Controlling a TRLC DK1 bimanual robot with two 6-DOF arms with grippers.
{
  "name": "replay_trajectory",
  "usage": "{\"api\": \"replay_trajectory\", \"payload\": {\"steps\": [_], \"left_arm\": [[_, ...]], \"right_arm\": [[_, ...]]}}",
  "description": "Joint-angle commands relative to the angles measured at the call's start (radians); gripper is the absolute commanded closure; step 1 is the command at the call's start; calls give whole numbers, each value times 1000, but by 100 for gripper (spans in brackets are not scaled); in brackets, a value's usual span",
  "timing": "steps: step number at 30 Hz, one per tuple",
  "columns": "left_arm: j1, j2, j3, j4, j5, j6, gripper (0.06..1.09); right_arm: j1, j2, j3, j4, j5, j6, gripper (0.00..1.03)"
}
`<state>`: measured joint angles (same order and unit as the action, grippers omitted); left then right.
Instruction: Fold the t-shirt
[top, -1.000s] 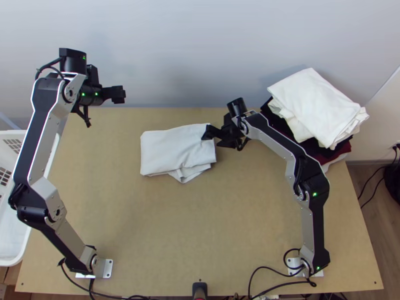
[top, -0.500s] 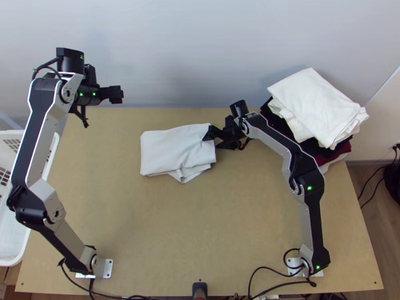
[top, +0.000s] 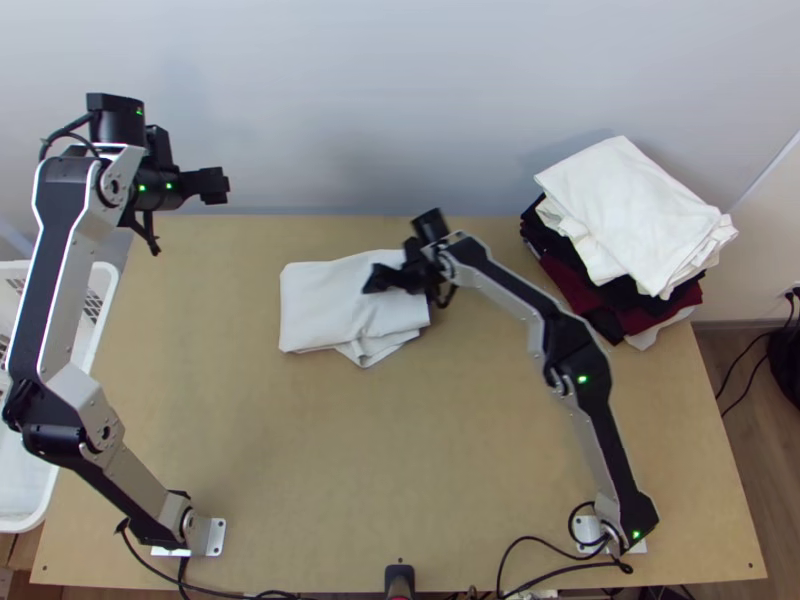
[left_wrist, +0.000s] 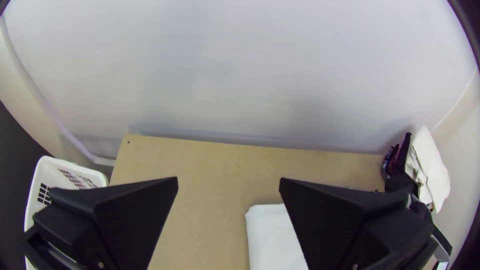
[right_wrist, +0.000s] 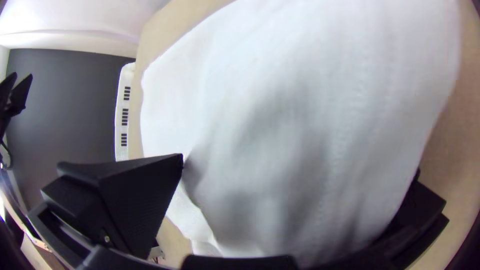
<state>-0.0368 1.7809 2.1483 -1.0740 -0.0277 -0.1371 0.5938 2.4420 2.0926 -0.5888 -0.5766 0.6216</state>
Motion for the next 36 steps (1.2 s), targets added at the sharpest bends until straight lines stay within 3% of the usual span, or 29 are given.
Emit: {"api": "replay_trajectory", "payload": {"steps": [1, 2, 3, 4, 5, 12, 21, 36], "left_arm": [[18, -43, -5, -15, -8, 16, 10], [21, -44, -5, -18, -8, 17, 10], [25, -48, -5, -20, -8, 17, 10], [29, -51, -5, -21, -8, 19, 10], [32, -54, -5, -23, -8, 19, 10], [51, -64, -8, -27, -8, 17, 10], [67, -75, -7, -29, -8, 19, 10], [97, -117, -44, -32, -8, 17, 10]], "right_arm": [[27, 112, 67, -31, -5, 43, 8], [31, 126, 90, -36, -6, 47, 19], [32, 132, 109, -45, -5, 47, 38], [34, 134, 119, -54, -5, 47, 66], [34, 130, 124, -55, -5, 44, 100], [24, -67, 64, -108, -29, -19, 100], [-84, -428, 55, -85, -51, 0, 100], [-517, -653, 176, 112, 47, 161, 100]]}}
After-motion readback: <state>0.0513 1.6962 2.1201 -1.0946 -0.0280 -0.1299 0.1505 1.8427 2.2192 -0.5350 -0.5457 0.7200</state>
